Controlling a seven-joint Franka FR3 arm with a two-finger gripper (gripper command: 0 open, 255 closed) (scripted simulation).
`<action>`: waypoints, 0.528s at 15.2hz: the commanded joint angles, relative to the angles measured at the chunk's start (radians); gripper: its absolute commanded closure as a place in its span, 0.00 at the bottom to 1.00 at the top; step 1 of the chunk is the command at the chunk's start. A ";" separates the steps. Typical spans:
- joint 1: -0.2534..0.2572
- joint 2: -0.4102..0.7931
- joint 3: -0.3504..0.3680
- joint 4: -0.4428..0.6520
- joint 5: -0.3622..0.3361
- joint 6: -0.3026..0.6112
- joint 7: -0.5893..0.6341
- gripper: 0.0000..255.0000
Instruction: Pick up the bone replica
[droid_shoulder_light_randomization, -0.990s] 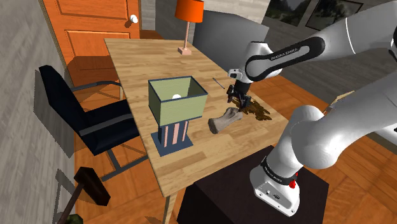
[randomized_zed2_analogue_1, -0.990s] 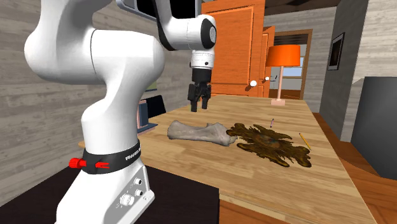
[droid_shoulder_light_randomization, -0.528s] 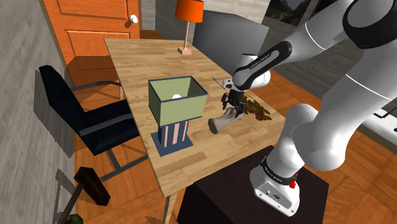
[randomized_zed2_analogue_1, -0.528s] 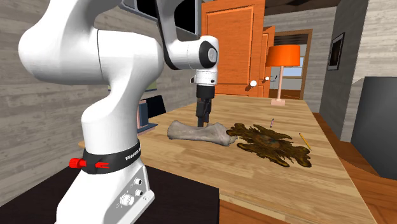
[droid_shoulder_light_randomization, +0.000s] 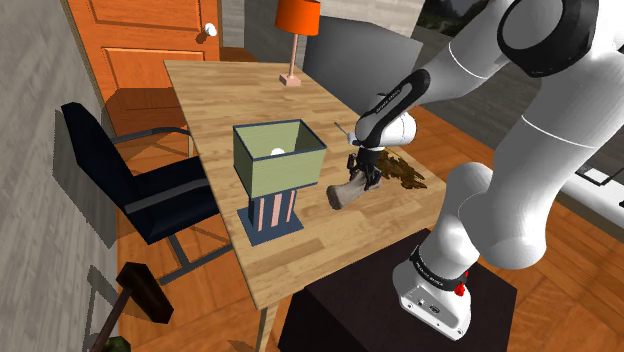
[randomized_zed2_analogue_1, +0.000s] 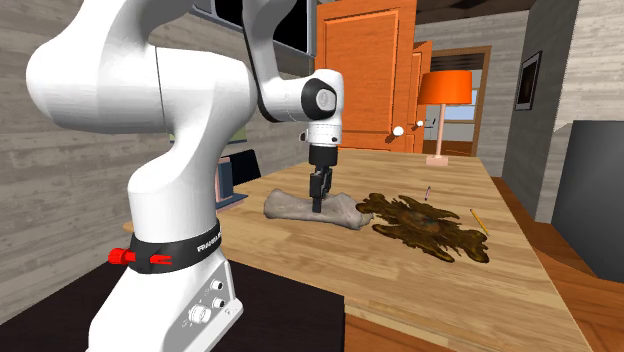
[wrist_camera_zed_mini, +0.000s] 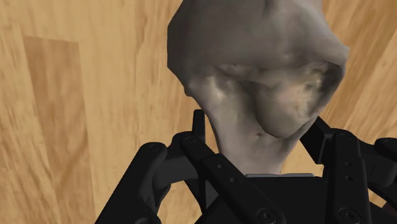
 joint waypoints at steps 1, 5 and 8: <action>0.001 0.003 0.001 0.000 0.006 0.002 -0.004 1.00; 0.001 0.004 0.001 0.000 0.008 0.003 -0.006 1.00; 0.000 0.000 -0.001 -0.001 0.001 0.003 -0.001 1.00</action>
